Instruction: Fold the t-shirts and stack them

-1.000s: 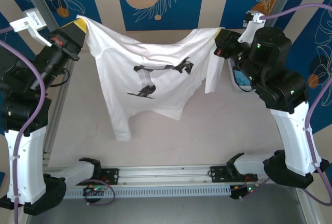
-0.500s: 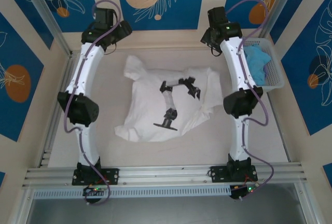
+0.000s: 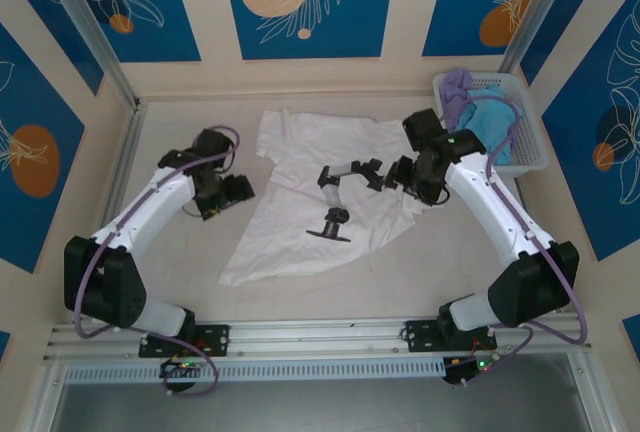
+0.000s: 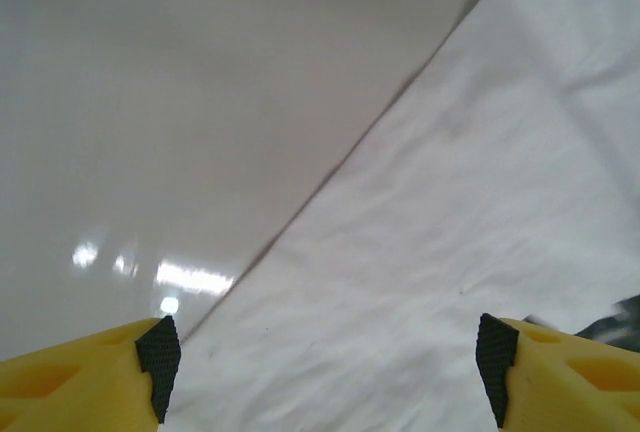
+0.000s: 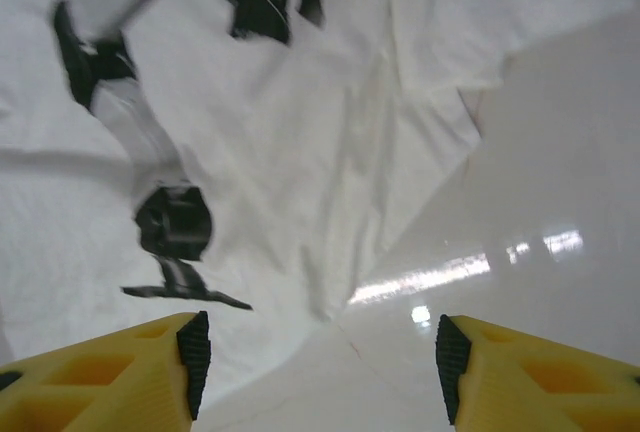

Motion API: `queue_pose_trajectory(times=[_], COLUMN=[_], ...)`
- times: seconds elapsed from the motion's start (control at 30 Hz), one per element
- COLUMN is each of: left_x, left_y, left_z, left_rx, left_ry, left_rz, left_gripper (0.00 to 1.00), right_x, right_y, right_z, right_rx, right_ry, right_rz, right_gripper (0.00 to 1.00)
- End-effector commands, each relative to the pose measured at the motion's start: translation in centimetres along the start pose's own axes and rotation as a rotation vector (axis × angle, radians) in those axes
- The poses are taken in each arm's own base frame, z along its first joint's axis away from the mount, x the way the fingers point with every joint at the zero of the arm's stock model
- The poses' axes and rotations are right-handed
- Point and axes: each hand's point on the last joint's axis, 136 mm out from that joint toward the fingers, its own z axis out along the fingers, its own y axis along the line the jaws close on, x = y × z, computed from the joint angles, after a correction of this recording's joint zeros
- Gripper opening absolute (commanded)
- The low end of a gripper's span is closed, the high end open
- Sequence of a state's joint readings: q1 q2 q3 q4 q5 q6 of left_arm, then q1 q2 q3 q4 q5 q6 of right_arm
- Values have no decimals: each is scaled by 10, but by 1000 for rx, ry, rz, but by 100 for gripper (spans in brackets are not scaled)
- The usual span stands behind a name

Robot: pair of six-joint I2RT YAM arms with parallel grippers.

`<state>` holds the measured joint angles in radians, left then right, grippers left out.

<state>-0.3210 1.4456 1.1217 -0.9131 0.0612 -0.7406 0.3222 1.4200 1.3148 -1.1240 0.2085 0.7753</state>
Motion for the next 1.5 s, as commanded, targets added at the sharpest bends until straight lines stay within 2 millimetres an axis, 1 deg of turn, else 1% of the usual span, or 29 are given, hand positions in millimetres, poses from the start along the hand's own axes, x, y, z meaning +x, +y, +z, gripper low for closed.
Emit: queue_pose_trajectory(times=[0.0,0.07,0.13,0.17,0.3,0.37,0.4,0.47,0.53,0.6,0.67,0.7,0.73,0.8,0.9,1.0,1.07,1.17,1.2,1.23,1.27,1.33,1.37,1.4,1.47], left_x=[43,64,77,81,89,88,86,80,71,60,43,34,21,-7,-63,-127,-164,-220,-234,-251,-266,-285,-292,-297,-293], left_y=[-9,-7,-4,2,21,27,29,29,22,18,14,12,8,2,-1,2,5,-1,-3,-4,-8,-17,-24,-30,-42], left_z=[17,30,41,46,68,83,88,99,110,114,114,111,108,99,80,60,54,42,39,34,27,18,9,1,-10], left_rx=[72,50,26,-12,-105,-139,-155,-175,-171,-177,-207,-220,-226,-215,-214,-253,-261,-219,-208,-185,-150,-84,-49,-22,33], left_ry=[151,216,247,251,232,222,217,207,183,149,106,85,59,16,-62,-147,-173,-227,-243,-263,-279,-294,-312,-326,-324], left_rz=[11,33,43,39,18,-4,-10,-12,-12,-12,7,20,30,34,28,27,-7,-78,-99,-127,-151,-181,-180,-173,-160], left_gripper=[78,78,78,78,79,75,72,64,45,31,11,4,0,0,0,0,0,0,2,8,22,46,59,64,69], right_x=[23,30,32,33,40,45,47,48,49,48,47,46,46,46,47,49,51,53,53,52,51,47,45,42,38], right_y=[5,7,12,13,9,3,0,-6,-8,-10,-13,-14,-14,-14,-18,-22,-24,-25,-26,-27,-28,-29,-30,-30,-32], right_z=[42,53,61,65,80,85,86,85,82,76,69,66,62,55,45,36,31,26,25,23,21,19,18,19,22], right_rx=[-27,-36,-45,-35,14,40,57,74,65,60,63,60,49,34,27,29,34,44,50,57,65,76,83,87,96], right_ry=[137,166,183,196,260,283,284,272,255,235,207,195,181,161,135,120,117,128,130,129,126,117,111,109,114], right_rz=[29,24,22,23,64,89,101,116,125,133,137,142,147,160,183,204,214,231,237,244,249,254,259,263,270], right_gripper=[62,62,61,61,61,62,61,61,62,62,62,62,62,62,62,62,62,62,62,62,62,62,62,62,62])
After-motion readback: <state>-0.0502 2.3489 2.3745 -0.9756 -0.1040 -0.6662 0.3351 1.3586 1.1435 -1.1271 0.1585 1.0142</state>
